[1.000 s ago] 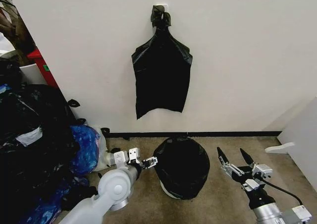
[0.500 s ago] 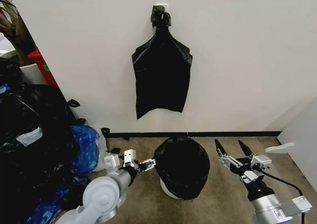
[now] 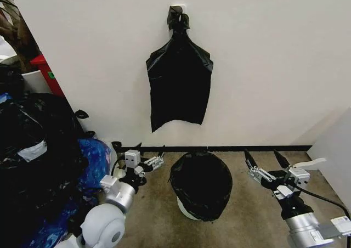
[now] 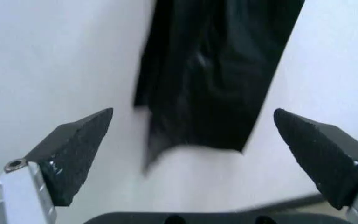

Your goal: Place the garbage bag over the trash bin.

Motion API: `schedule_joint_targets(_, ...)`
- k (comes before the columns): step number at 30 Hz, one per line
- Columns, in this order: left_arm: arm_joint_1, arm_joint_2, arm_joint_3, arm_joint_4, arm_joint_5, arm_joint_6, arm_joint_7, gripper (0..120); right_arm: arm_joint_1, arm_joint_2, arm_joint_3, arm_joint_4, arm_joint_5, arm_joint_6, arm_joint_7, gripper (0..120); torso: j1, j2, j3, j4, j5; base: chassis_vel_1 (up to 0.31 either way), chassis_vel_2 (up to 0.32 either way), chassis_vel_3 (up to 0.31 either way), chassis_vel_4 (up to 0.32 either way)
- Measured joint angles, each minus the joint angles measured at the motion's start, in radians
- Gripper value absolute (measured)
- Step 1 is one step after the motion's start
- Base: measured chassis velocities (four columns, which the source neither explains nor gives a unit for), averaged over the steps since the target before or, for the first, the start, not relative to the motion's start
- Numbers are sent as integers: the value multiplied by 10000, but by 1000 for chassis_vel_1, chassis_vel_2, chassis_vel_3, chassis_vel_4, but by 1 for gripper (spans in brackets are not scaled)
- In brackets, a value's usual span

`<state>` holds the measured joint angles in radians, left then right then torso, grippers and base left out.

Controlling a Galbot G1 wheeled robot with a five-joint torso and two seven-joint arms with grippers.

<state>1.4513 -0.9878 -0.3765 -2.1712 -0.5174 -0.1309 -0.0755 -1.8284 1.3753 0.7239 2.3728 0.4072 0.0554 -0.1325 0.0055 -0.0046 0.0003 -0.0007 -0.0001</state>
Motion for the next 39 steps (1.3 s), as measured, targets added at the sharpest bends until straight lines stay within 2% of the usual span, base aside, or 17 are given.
schedule_joint_targets(1,570,-206,-700,103,464,-578,504,100,57,204,-65,-82,-449,17,44,100,0,0,0,-2,1,0,0,0,0)
schedule_joint_targets(4,1697,-655,-1611,72,712,-1100,920,100,160,599,-130,-228,-942,49,-57,100,0,0,0,4,0,0,0,0,0)
schedule_joint_targets(7,2884,-1514,-2636,-134,694,-1540,1234,100,191,1045,-259,-427,-1288,175,-365,100,-1,0,-1,5,2,0,0,0,0)
schedule_joint_targets(8,2884,-1514,-2636,-134,694,-1540,1234,100,191,1045,-259,-427,-1288,175,-365,100,-1,0,-1,5,2,0,0,0,0)
schedule_joint_targets(12,4038,-2418,-3392,-445,690,-1976,1549,100,-276,1541,-286,-696,-1787,822,-725,100,-1,0,-1,2,2,0,0,0,0)
schedule_joint_targets(16,4476,-2661,-3431,-566,877,-2162,1608,100,-604,1730,-272,-976,-1888,1396,-872,100,-1,0,-1,-2,0,0,0,0,0)
schedule_joint_targets(22,5029,-3043,-2780,-1037,1306,-2047,1275,100,-1224,1863,-314,-1251,-1825,2191,-864,100,0,0,-1,-1,2,0,0,0,0)
schedule_joint_targets(39,5076,-2945,-2050,-1276,1770,-1532,850,100,-1326,1806,-238,-1106,-1589,2272,-690,100,1,0,1,1,3,0,0,0,0)
